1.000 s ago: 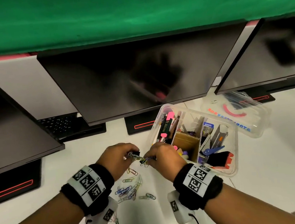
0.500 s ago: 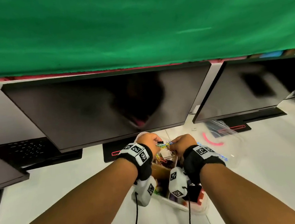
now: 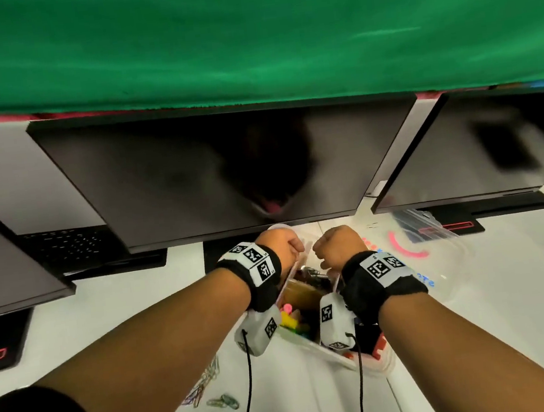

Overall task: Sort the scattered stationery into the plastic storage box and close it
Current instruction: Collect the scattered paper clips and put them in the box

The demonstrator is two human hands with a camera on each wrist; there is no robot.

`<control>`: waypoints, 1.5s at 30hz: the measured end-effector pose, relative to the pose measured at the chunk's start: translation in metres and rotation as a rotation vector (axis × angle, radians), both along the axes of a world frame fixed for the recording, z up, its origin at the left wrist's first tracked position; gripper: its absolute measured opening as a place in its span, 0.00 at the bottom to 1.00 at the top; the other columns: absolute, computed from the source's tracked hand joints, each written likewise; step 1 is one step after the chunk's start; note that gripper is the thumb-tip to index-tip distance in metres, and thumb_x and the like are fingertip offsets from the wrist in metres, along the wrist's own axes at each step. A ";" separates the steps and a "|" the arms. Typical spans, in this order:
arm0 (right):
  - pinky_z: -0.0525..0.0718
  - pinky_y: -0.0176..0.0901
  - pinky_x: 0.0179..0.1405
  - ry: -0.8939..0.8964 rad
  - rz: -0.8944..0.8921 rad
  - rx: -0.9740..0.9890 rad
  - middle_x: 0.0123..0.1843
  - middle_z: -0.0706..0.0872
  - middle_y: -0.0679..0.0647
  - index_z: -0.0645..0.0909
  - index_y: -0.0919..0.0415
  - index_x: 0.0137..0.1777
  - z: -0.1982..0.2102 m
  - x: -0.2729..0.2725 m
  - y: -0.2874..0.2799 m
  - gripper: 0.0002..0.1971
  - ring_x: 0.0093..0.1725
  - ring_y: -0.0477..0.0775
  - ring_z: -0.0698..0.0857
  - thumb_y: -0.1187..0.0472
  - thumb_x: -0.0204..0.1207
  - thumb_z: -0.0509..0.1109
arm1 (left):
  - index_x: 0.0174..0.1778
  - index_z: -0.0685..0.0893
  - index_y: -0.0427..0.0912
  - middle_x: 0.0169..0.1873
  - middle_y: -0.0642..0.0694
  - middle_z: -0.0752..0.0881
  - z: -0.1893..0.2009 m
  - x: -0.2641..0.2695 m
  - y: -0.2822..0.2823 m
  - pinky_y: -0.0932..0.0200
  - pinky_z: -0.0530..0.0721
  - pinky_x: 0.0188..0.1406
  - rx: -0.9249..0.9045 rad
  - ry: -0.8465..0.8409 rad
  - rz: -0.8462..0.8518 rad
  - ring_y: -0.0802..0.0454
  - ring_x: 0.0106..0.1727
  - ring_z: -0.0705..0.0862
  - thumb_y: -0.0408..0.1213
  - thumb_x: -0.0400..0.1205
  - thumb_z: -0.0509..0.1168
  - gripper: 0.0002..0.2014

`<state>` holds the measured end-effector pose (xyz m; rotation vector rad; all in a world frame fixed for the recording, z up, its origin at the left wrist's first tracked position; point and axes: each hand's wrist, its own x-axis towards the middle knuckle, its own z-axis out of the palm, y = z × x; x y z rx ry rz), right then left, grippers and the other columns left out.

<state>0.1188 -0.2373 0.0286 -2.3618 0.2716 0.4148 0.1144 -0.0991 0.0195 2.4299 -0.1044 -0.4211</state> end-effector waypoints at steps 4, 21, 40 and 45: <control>0.86 0.51 0.52 -0.115 0.113 0.046 0.40 0.87 0.62 0.84 0.63 0.37 0.012 -0.031 0.034 0.06 0.43 0.61 0.85 0.66 0.73 0.66 | 0.50 0.88 0.39 0.34 0.52 0.85 0.011 -0.023 0.039 0.67 0.78 0.34 -0.046 -0.021 0.088 0.54 0.37 0.80 0.26 0.78 0.62 0.11; 0.77 0.44 0.62 0.300 0.568 -0.424 0.68 0.78 0.60 0.70 0.65 0.69 -0.116 -0.164 0.135 0.36 0.68 0.60 0.78 0.53 0.65 0.81 | 0.75 0.59 0.47 0.70 0.45 0.72 -0.106 -0.201 0.210 0.47 0.78 0.66 0.496 0.527 -0.128 0.43 0.69 0.77 0.63 0.56 0.79 0.56; 0.53 0.45 0.84 0.019 0.557 -0.230 0.84 0.57 0.62 0.56 0.67 0.81 -0.151 -0.148 0.184 0.31 0.83 0.60 0.55 0.66 0.79 0.60 | 0.52 0.75 0.46 0.48 0.50 0.71 -0.131 -0.172 0.198 0.59 0.75 0.53 0.127 0.192 0.188 0.52 0.47 0.74 0.41 0.71 0.75 0.18; 0.47 0.50 0.84 0.025 0.868 -0.263 0.86 0.48 0.58 0.51 0.63 0.83 -0.155 -0.163 0.198 0.29 0.85 0.60 0.48 0.62 0.84 0.54 | 0.44 0.71 0.49 0.49 0.48 0.73 -0.137 -0.183 0.213 0.60 0.74 0.50 0.237 0.257 0.155 0.52 0.47 0.73 0.38 0.75 0.72 0.14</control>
